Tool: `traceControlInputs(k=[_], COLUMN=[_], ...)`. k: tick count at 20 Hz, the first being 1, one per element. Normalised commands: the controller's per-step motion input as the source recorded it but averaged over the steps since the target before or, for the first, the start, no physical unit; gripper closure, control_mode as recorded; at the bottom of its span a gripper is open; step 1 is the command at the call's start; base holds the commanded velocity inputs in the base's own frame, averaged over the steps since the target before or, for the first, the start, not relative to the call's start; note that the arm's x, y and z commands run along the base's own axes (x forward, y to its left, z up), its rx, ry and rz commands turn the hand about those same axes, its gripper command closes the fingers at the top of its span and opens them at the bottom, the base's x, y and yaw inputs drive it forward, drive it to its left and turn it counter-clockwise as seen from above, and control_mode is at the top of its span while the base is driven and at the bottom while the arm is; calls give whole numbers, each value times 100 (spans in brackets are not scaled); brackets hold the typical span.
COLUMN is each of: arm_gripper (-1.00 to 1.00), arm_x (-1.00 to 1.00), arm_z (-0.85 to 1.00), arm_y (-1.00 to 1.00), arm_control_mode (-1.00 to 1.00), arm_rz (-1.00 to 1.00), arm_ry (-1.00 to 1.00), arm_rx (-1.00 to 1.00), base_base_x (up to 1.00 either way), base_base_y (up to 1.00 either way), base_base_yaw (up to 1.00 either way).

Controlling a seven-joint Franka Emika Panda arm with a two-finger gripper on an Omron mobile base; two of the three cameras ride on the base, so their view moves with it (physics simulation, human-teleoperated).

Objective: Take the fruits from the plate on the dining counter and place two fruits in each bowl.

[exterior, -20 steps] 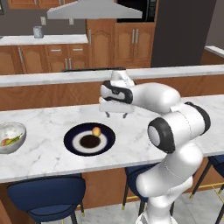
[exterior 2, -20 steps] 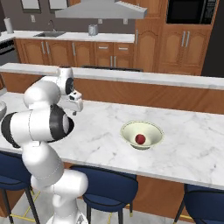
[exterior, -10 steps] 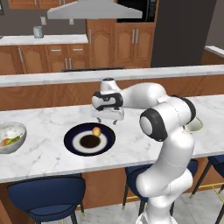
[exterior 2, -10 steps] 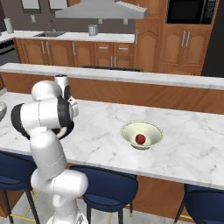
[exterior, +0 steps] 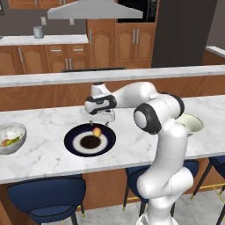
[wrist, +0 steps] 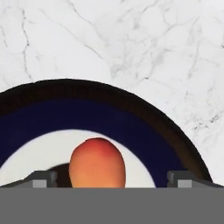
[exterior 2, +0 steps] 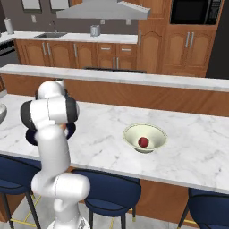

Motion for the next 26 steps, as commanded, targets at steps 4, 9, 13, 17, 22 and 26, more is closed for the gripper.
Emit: traceControlInputs(k=[4, 9, 13, 17, 22, 26], arm_gripper=[-100, -100, -100, -100, -100, -100], arm_x=[-8, -12, -16, -5, 1, -2], arm_z=[-9, -13, -20, -20, -17, -12], arm_y=[4, 3, 7, 4, 0, 0], arm_control_mode=[-100, -100, -100, -100, -100, -100], arm_rz=[13, 6, 6, 5, 0, 1], arm_ry=[7, 9, 9, 7, 2, 0], arm_rx=[-1, -1, -1, -1, -2, -1], base_base_x=[0, 0, 0, 0, 0, 0], base_base_y=[0, 0, 0, 0, 0, 0], base_base_yaw=[0, 0, 0, 0, 0, 0])
